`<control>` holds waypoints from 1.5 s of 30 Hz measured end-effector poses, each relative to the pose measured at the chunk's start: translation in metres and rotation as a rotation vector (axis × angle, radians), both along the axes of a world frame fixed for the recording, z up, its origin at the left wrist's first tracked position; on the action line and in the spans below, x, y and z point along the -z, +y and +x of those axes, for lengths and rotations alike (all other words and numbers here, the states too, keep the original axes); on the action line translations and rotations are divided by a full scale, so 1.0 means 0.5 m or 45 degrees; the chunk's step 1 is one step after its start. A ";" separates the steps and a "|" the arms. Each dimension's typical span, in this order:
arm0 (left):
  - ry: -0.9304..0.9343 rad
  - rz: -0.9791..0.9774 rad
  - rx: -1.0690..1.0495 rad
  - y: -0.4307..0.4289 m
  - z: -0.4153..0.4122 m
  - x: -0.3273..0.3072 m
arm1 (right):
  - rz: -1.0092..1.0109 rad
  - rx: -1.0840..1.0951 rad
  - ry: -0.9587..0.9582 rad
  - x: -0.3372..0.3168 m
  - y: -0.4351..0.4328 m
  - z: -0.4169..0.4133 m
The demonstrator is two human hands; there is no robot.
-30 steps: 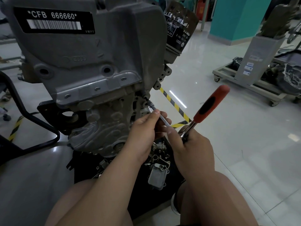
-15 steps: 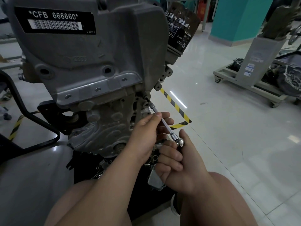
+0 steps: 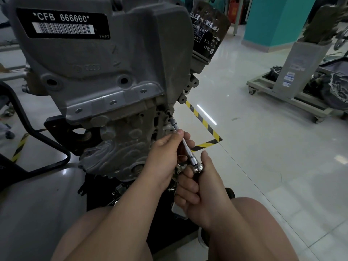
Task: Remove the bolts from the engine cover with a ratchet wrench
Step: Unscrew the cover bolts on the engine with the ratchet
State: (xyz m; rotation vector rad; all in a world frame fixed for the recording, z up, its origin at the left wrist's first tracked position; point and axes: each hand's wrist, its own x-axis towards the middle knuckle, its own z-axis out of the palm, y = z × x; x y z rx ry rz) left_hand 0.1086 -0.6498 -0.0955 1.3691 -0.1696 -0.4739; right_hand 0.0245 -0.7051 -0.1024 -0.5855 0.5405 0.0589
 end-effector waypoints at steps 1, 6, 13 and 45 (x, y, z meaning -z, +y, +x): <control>0.002 -0.001 -0.001 0.000 0.000 -0.002 | -0.219 0.050 0.054 0.001 0.000 0.000; 0.004 -0.010 0.023 0.001 -0.003 -0.009 | -1.493 0.168 0.067 -0.007 -0.024 -0.013; 0.016 0.001 0.048 0.005 0.001 -0.008 | -2.302 -0.029 0.154 -0.006 -0.041 -0.019; 0.104 -0.075 0.077 -0.003 0.000 -0.012 | -0.052 0.051 0.012 -0.011 0.004 -0.003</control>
